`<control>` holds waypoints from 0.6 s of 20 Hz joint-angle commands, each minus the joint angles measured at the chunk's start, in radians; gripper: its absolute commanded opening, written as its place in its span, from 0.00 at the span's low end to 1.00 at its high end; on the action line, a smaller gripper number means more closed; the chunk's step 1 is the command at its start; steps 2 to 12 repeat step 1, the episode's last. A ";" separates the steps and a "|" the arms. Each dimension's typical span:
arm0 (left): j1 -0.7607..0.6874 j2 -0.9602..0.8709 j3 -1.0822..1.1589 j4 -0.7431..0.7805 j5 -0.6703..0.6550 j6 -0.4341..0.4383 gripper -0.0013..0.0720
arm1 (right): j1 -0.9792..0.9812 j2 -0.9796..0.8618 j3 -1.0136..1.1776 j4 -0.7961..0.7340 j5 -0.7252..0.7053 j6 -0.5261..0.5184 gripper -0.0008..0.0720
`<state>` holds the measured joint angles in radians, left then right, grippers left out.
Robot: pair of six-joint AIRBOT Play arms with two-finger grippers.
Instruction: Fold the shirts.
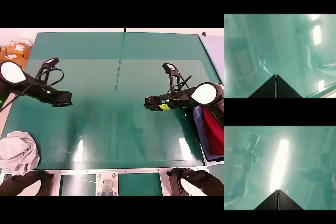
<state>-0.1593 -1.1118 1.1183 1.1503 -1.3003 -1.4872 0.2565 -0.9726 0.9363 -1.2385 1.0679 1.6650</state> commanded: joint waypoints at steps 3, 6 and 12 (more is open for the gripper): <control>-0.002 0.004 -0.014 0.004 0.035 -0.005 0.06 | 0.016 0.001 -0.008 -0.001 -0.018 0.000 0.04; -0.002 0.004 -0.014 0.004 0.035 -0.005 0.06 | 0.016 0.001 -0.008 -0.001 -0.018 0.000 0.04; -0.002 0.004 -0.014 0.004 0.035 -0.005 0.06 | 0.016 0.001 -0.008 -0.001 -0.018 0.000 0.04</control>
